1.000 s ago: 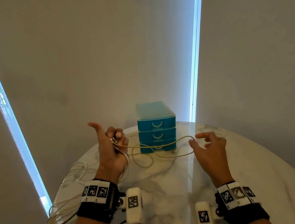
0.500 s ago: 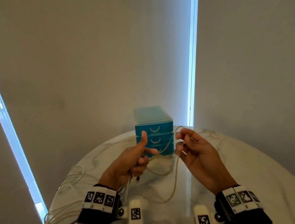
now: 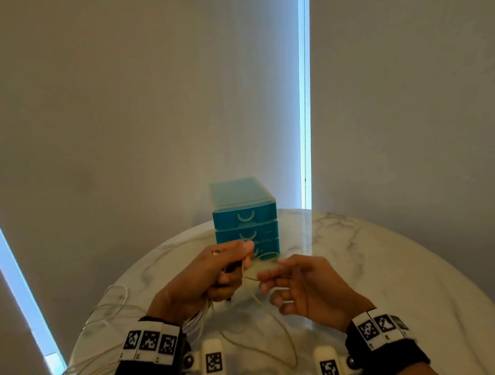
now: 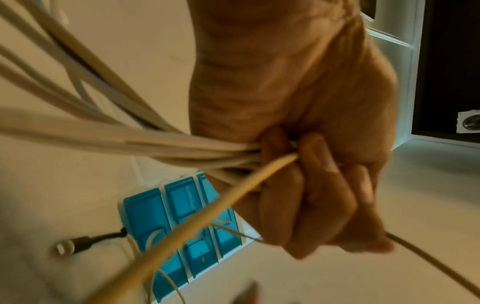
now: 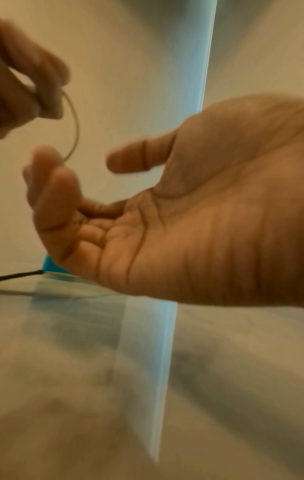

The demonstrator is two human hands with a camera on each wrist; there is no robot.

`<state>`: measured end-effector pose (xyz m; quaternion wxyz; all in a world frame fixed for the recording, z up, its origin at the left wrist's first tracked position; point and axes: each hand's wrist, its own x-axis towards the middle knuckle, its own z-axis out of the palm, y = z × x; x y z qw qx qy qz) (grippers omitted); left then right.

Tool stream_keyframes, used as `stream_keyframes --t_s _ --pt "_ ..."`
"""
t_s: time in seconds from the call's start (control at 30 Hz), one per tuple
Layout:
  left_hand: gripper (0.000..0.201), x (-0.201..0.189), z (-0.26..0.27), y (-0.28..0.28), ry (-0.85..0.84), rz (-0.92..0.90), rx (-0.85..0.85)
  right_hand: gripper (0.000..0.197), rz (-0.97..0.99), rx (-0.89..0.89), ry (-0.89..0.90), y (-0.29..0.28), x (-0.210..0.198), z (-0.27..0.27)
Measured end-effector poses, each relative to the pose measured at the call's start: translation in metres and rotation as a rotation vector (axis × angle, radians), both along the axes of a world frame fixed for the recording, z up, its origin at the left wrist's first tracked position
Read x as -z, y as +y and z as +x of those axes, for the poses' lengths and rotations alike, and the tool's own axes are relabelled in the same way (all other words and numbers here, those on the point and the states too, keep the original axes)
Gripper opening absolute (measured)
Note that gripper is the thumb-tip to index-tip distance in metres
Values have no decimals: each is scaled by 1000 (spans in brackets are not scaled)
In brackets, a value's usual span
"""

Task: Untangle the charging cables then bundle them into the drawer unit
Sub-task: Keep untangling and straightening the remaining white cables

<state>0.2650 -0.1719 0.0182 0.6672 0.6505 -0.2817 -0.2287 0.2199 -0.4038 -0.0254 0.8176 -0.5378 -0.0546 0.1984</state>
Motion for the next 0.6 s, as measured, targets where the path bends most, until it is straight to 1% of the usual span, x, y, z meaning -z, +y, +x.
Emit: stream_keyframes --t_s 0.07,0.1,0.17,0.2,0.27,0.37,0.43,0.5,0.53,0.6 --pt "32 2 -5 -2 -31 79 145 65 -56 89 59 11 4 6" --pt "31 2 -7 -3 -49 123 211 72 -40 145 61 15 7 10" --pt "31 2 -9 -5 -83 206 298 76 23 247 42 16 13 17" --pt "31 2 -9 -5 -98 238 324 74 54 278 27 16 14 18" --pt "32 2 -9 -5 -112 296 352 56 119 363 -2 13 11 17" --pt "33 2 -8 -4 -106 365 346 30 186 697 -50 -2 -2 14" --pt "33 1 -7 -1 -109 400 299 23 283 846 -28 -22 -8 12" --pt "33 2 -3 0 -129 433 190 18 382 895 11 -38 -11 9" --pt "32 4 2 0 -155 461 76 16 417 896 13 -42 -12 9" --pt "31 14 15 -1 -182 494 -258 22 449 864 -9 -41 -14 8"
